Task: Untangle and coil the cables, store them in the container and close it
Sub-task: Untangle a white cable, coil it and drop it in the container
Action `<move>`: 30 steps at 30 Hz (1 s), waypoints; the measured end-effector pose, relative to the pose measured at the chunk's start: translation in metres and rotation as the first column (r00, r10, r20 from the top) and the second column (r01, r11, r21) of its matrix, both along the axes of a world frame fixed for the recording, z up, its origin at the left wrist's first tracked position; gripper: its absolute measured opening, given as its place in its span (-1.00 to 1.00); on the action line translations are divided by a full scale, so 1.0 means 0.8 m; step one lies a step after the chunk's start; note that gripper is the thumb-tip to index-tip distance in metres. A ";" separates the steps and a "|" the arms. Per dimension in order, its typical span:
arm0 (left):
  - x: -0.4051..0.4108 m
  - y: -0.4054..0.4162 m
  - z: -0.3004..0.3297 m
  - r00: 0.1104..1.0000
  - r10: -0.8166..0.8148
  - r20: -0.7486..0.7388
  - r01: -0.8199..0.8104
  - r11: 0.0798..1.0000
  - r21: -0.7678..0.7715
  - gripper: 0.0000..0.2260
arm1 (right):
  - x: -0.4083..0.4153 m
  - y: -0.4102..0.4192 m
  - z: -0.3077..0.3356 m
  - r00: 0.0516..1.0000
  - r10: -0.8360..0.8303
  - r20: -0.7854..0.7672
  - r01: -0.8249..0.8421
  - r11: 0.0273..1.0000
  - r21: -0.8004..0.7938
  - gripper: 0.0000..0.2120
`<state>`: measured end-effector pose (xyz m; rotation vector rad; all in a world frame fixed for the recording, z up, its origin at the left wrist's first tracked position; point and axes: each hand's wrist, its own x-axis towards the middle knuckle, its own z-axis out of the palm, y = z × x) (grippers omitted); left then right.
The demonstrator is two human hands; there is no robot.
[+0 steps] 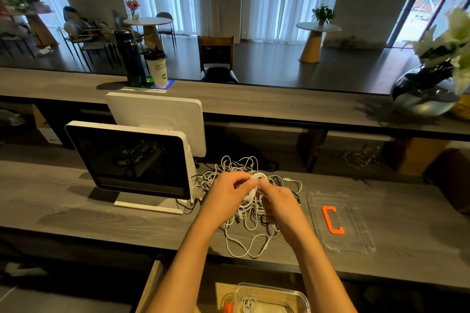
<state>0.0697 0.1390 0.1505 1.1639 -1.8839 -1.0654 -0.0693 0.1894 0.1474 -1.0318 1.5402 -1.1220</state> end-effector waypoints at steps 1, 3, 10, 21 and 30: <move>0.000 -0.001 -0.003 0.999 0.037 0.033 -0.037 0.999 0.000 -0.88 | -0.003 -0.001 -0.001 0.999 -0.005 -0.049 0.005 1.000 -0.015 -0.55; 0.001 -0.002 -0.008 0.993 0.107 0.053 -0.109 0.994 0.026 -0.88 | -0.009 0.000 -0.005 0.986 -0.013 -0.164 0.003 0.998 -0.061 -0.58; 0.003 -0.005 -0.012 0.970 0.209 -0.124 -0.184 0.965 0.185 -0.87 | -0.009 0.004 -0.002 0.976 -0.034 -0.217 -0.013 0.977 -0.211 -0.84; -0.003 0.000 -0.014 0.904 0.232 -0.359 -0.066 0.906 0.418 -0.88 | 0.006 0.003 -0.008 0.981 -0.111 0.157 0.162 0.920 -0.358 -0.79; -0.009 0.009 -0.008 0.857 0.277 -0.434 -0.057 0.889 0.454 -0.85 | 0.017 0.005 -0.012 0.952 -0.307 0.001 0.288 0.890 -0.354 -0.96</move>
